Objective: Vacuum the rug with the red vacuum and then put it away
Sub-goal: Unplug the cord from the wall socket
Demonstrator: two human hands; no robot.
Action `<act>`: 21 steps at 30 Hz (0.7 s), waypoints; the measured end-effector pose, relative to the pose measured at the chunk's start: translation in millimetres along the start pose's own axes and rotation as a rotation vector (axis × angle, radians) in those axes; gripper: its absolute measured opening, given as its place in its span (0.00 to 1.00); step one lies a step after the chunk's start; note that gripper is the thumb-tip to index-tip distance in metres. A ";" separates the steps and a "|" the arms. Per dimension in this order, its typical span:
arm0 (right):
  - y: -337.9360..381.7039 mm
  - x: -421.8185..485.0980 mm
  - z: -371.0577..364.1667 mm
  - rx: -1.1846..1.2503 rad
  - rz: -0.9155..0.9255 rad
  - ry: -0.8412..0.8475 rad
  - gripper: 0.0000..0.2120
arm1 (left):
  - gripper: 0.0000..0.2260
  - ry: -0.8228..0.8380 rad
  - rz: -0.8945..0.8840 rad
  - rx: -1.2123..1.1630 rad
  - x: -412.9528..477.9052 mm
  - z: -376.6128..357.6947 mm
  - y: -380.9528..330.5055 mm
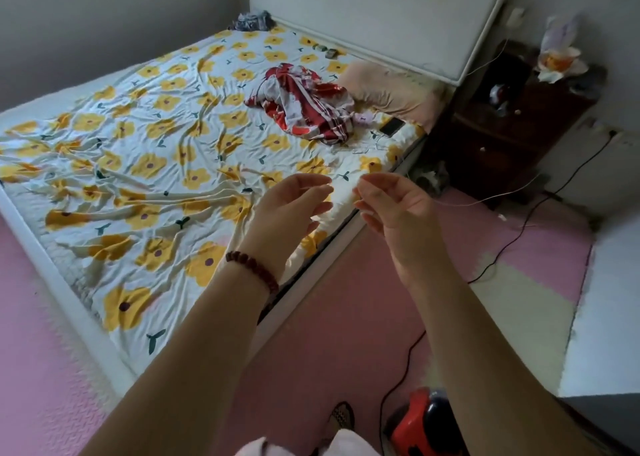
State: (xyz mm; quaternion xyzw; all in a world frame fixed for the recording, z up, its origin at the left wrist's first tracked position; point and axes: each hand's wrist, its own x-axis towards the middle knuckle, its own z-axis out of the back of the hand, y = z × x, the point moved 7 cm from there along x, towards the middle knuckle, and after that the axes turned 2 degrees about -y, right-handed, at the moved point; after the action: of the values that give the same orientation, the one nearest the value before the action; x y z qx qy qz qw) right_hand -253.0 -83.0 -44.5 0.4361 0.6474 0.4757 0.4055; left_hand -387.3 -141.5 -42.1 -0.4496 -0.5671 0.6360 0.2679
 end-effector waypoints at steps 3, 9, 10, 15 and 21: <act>-0.3 40.2 4.2 -0.003 -0.021 -0.015 0.02 | 0.04 0.022 0.009 -0.003 37.7 -16.5 -7.9; 1.7 124.3 17.4 -0.012 -0.043 -0.082 0.02 | 0.04 0.030 0.044 -0.034 124.5 -29.3 -21.4; 3.7 140.6 19.8 -0.014 -0.037 -0.098 0.02 | 0.04 0.038 0.052 -0.036 142.6 -33.8 -23.6; 19.6 219.5 27.5 -0.042 -0.002 -0.193 0.02 | 0.04 0.160 0.099 -0.084 232.8 -73.3 -44.7; 57.3 300.4 48.2 -0.039 0.091 -0.339 0.04 | 0.05 0.368 0.043 -0.031 317.2 -138.4 -97.7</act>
State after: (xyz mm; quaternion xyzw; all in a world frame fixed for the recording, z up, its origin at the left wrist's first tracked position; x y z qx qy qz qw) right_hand -284.8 224.7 -32.6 0.5310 0.5399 0.4257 0.4952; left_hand -426.1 215.6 -26.5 -0.5744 -0.5085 0.5399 0.3465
